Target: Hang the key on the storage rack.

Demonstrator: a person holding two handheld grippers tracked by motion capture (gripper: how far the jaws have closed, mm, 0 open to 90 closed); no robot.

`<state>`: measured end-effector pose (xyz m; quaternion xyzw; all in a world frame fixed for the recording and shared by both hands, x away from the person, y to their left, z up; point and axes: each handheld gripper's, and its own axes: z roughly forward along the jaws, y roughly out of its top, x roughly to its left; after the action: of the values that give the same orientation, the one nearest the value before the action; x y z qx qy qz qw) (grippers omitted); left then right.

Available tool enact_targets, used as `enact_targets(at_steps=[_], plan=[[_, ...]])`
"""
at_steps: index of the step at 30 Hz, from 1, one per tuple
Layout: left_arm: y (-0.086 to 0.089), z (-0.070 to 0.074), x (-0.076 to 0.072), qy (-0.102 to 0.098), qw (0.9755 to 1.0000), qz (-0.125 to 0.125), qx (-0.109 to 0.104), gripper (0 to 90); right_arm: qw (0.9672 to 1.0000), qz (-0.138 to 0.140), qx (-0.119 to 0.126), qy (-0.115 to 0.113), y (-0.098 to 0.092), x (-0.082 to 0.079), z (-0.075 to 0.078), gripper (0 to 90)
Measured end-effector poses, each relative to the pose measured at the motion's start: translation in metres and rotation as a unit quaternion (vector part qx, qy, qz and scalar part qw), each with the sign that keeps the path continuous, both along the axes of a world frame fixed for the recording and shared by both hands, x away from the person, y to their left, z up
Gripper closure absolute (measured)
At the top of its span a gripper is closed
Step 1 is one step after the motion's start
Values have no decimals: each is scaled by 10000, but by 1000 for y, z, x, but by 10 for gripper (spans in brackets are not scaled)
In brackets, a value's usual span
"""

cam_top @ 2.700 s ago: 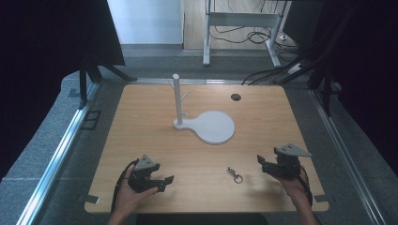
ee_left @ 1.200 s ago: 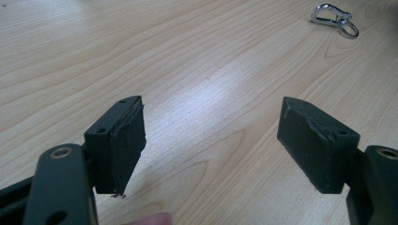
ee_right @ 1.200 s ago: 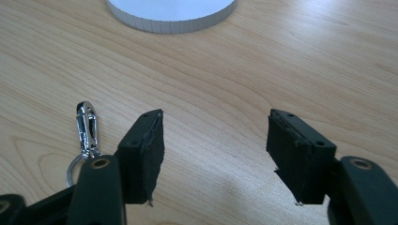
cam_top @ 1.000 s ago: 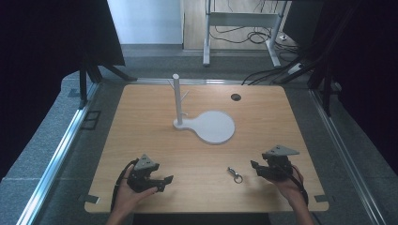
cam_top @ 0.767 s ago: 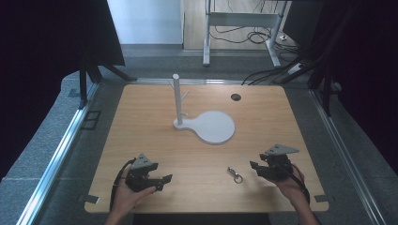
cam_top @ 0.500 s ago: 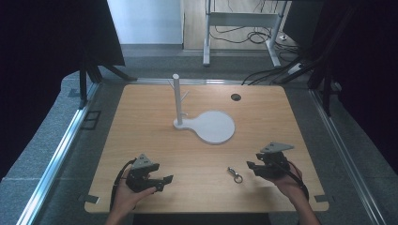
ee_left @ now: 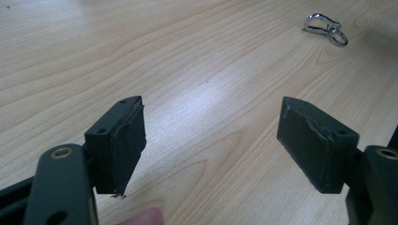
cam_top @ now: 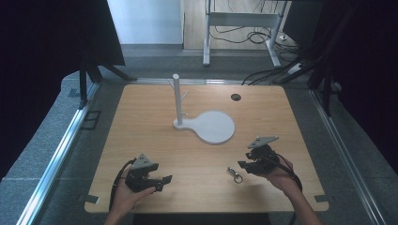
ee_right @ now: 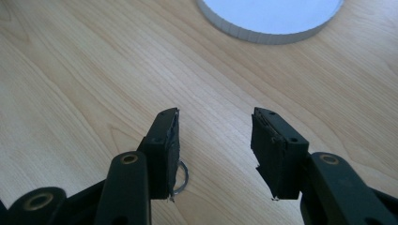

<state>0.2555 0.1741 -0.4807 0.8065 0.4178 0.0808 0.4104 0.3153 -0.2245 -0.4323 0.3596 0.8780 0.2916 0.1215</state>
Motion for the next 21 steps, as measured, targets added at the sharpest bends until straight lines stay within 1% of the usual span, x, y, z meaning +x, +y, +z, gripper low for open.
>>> enact_targets(at_steps=[3, 5, 11, 16, 20, 21], plan=[[0, 0, 0, 10, 10000, -22, 15, 244, 9999, 101, -77, 75, 6, 3, 0, 534], [-1, 0, -1, 9, 10000, -28, 16, 244, 9997, 160, -123, 163, 9, 4, 0, 553], [-2, 0, -1, 24, 10000, -53, 41, 246, 9984, 330, -298, 353, 19, 5, -4, 563], [-3, 0, -1, 29, 10000, -66, 59, 248, 9971, 368, -475, 475, 23, 6, -11, 565], [-4, -1, -1, 36, 9999, -83, 84, 249, 9954, 430, -643, 570, 27, 7, -18, 565], [-4, -1, -1, 36, 9999, -83, 84, 249, 9952, 419, -651, 597, 28, 7, -20, 566]])
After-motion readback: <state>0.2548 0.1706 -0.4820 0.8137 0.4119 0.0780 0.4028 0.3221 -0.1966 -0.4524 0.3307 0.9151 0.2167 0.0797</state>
